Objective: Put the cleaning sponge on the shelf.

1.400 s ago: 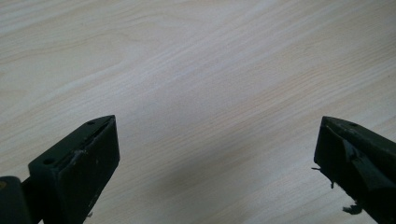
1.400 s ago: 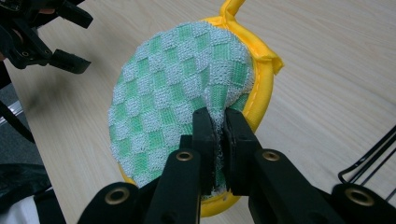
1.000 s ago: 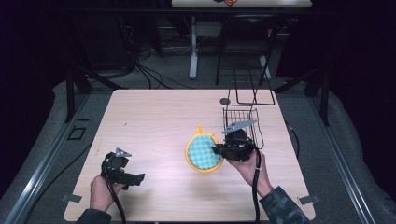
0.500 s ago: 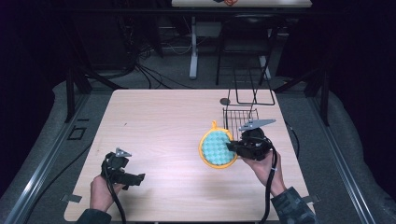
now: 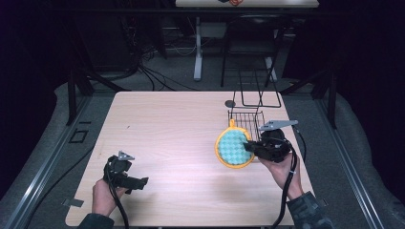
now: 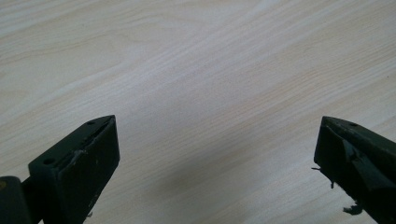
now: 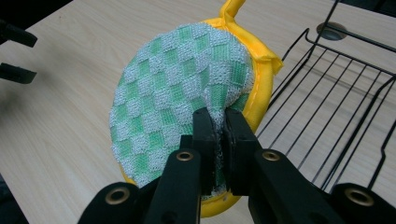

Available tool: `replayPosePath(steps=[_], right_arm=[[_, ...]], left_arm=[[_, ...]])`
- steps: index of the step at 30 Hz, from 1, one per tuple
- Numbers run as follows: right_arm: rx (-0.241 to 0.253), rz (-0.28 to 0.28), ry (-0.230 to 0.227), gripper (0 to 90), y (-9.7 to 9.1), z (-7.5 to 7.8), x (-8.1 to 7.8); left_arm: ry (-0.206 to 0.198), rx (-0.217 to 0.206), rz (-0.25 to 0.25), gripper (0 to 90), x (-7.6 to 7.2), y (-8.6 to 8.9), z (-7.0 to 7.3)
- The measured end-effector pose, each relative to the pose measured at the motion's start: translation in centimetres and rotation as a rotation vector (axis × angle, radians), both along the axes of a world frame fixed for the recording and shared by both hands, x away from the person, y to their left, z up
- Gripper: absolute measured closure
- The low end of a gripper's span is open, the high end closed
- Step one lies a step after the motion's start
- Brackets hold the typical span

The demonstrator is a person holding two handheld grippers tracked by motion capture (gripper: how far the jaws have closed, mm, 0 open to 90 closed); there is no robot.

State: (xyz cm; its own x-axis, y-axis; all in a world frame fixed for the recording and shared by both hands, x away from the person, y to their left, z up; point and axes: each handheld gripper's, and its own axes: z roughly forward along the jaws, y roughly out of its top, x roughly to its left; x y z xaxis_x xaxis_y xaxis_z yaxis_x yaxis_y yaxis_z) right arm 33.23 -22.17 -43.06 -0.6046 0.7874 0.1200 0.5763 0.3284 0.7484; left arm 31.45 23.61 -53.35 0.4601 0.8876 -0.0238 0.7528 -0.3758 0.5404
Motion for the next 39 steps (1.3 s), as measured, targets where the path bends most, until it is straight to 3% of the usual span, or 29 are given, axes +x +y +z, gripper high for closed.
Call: replayPosePath(steps=[22, 39], right_arm=[[-0.011, -0.125, -0.024, 85.1, -4.4, 0.1, 0.9], [-0.044, -0.171, -0.031, 85.1, -4.9, -0.5, 2.7]], left_arm=[[0.002, 0.001, -0.001, 0.3, 0.0, -0.1, 0.0], [0.002, 0.005, -0.001, 0.3, 0.1, -0.1, -0.1]])
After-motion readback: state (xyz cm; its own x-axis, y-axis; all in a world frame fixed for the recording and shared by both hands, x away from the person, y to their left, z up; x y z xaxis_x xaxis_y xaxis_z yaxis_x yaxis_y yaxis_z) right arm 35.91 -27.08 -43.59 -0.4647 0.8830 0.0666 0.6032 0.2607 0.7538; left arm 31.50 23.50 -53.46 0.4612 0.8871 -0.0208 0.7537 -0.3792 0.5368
